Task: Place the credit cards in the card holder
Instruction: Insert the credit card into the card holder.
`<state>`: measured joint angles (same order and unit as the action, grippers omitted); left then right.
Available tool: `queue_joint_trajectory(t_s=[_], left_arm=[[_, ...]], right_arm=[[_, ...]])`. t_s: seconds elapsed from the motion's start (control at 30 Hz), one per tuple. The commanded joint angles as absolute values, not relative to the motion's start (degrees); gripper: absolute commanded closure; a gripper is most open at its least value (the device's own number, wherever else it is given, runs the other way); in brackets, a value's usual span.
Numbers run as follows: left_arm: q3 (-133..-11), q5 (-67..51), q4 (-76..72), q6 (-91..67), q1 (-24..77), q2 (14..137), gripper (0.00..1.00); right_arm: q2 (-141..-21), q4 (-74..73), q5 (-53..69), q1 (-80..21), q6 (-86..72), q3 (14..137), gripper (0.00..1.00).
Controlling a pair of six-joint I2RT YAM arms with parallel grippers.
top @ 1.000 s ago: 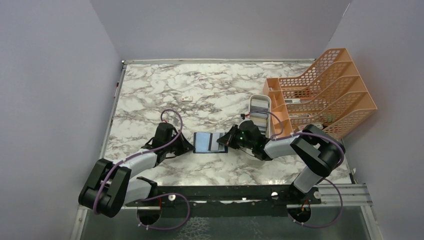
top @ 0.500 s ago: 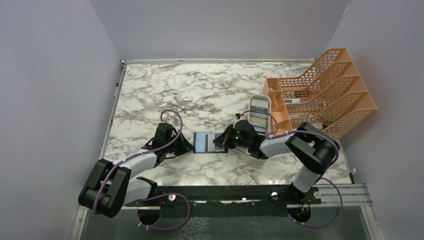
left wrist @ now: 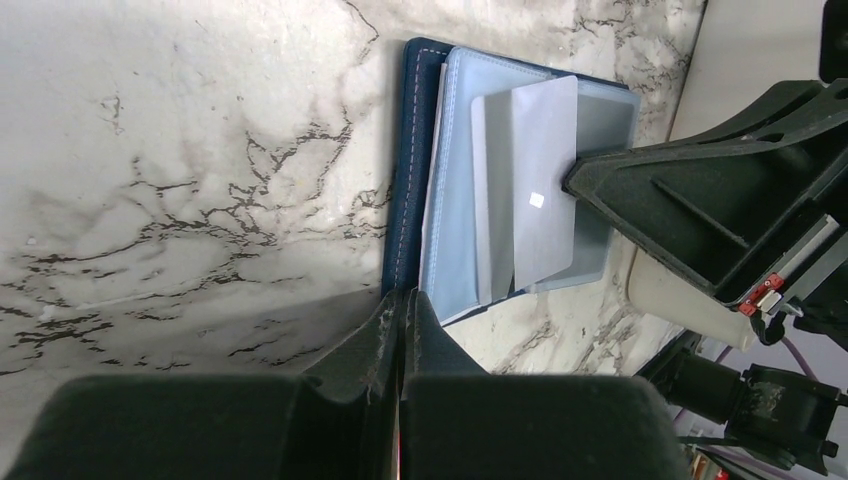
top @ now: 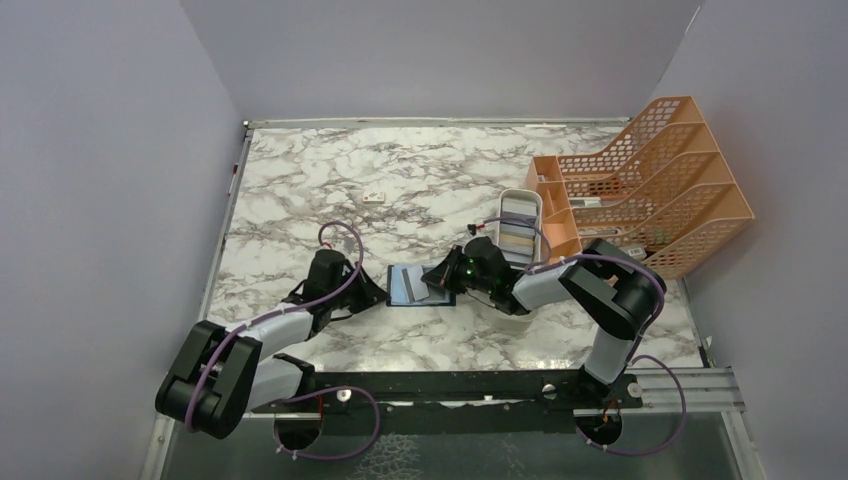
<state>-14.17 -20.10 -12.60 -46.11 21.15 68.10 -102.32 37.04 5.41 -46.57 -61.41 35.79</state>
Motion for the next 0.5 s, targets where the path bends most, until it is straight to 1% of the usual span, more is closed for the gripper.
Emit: queue_joint_trajectory(t_s=[0.0,0.13,0.33,0.47], left_arm=[[-11.46,-20.03,-11.19,-46.54,22.14,68.68,0.98],[-11.1,-19.74,-11.81,-46.65,22.31,68.9,0.98],[-11.36,-19.79,-12.47,-46.57,22.98,69.72,0.97],[-11.02,-19.57,-12.21,-46.64,23.25,69.96,0.97]], right_arm=[[-103.08,40.57,3.34,-47.46,-63.88,33.14,0.99],[-102.18,44.22,1.83,-47.46,-65.49,30.01,0.99],[-102.92,47.1,0.67,-48.16,-66.61,29.06,0.99],[-101.03,46.21,-1.58,-48.16,-66.37,28.46,0.99]])
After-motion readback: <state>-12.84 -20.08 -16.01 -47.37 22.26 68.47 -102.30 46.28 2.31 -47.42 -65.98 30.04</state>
